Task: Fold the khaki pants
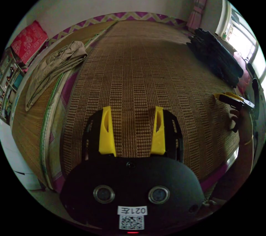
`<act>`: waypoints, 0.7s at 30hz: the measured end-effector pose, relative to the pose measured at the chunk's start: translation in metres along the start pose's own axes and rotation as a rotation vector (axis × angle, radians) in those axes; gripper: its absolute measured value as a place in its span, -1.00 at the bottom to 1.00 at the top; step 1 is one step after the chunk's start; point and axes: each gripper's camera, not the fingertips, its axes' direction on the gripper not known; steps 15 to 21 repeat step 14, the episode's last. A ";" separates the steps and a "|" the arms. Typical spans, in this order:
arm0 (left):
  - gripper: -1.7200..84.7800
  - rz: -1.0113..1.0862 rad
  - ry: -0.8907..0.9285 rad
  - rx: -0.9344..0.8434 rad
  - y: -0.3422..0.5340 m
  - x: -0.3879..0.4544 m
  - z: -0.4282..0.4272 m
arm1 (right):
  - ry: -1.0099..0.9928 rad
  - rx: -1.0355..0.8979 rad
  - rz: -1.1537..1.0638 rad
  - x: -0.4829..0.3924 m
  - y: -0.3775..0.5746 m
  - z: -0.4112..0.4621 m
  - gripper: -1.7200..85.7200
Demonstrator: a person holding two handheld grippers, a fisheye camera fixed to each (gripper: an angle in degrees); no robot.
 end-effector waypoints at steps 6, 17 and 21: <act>-0.48 -0.006 -0.004 -0.006 0.002 -0.001 -0.005 | 0.002 -0.004 -0.002 -0.022 0.004 0.013 -0.35; -0.79 0.062 0.028 0.041 0.025 -0.015 -0.031 | 0.131 0.260 -0.168 -0.081 0.029 -0.030 -0.62; -0.79 0.062 0.028 0.041 0.025 -0.015 -0.031 | 0.131 0.260 -0.168 -0.081 0.029 -0.030 -0.62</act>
